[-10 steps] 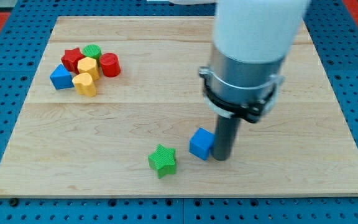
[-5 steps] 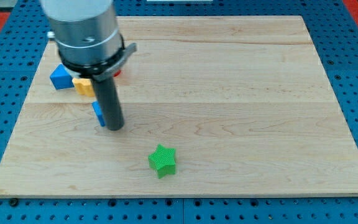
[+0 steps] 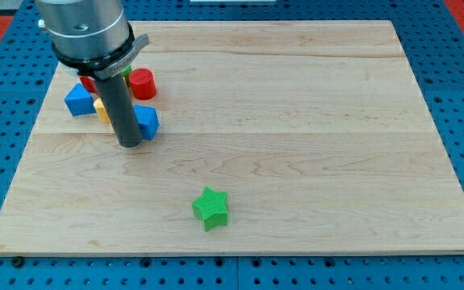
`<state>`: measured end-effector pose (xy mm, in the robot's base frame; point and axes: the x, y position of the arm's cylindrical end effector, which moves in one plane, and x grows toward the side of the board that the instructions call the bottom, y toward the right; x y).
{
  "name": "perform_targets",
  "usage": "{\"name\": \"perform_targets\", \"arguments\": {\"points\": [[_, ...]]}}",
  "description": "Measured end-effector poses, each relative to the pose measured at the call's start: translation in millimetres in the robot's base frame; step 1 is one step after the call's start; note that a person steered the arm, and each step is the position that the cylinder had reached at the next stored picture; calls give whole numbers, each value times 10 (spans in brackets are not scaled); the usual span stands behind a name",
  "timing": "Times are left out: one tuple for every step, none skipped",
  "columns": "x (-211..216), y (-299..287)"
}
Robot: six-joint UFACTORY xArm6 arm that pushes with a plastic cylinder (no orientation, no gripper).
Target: Place the blue cube into the red circle
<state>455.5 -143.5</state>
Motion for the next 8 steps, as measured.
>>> {"name": "perform_targets", "arguments": {"points": [[-101,41],[-101,147],[-101,267],[-101,320],[-149,320],[-243,320],[-332,320],[-456,320]]}}
